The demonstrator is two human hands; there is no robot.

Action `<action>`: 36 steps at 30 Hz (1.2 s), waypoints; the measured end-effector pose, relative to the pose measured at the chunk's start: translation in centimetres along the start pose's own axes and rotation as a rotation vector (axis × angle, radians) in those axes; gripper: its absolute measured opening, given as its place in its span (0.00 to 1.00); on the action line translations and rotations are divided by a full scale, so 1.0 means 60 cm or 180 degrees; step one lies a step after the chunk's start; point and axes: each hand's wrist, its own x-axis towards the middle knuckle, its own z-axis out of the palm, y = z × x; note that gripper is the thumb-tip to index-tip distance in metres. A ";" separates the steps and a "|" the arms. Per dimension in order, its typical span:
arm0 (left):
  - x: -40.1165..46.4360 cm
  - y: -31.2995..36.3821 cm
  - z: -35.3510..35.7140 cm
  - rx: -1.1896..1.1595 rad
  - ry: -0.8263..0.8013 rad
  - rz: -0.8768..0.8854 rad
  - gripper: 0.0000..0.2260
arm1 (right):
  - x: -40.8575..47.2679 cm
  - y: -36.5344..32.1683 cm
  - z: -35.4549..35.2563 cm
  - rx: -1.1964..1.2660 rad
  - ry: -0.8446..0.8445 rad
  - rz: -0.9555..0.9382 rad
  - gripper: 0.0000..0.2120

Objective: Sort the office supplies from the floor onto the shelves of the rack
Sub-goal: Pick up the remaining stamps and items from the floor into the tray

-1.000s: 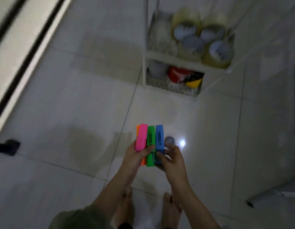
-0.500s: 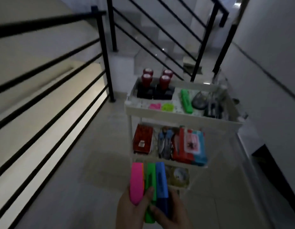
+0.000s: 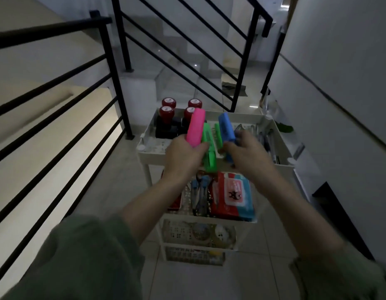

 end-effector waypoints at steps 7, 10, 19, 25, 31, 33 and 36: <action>0.071 0.011 0.029 0.0570 -0.0091 0.0036 0.14 | 0.079 0.004 0.020 -0.0833 0.0356 -0.0074 0.15; 0.082 0.013 0.045 0.0785 -0.0213 -0.0122 0.15 | 0.088 0.017 0.031 -0.0679 0.0376 0.0091 0.14; 0.085 0.027 0.078 0.0956 -0.0616 -0.0576 0.24 | 0.078 0.027 0.013 -0.0977 0.0047 0.0316 0.15; 0.072 0.038 0.073 0.2105 -0.0601 0.0136 0.17 | 0.073 0.031 0.007 -0.1208 -0.0092 0.0104 0.13; 0.063 0.005 0.064 0.2483 -0.0254 0.0824 0.19 | 0.062 0.045 0.016 -0.0922 0.0316 -0.0047 0.08; 0.059 0.001 0.063 0.2315 -0.0226 0.0952 0.19 | 0.054 0.046 0.017 -0.0878 0.0416 -0.0143 0.13; 0.056 0.003 0.062 0.2257 -0.0256 0.1022 0.15 | 0.047 0.044 0.017 -0.0832 0.0426 -0.0265 0.16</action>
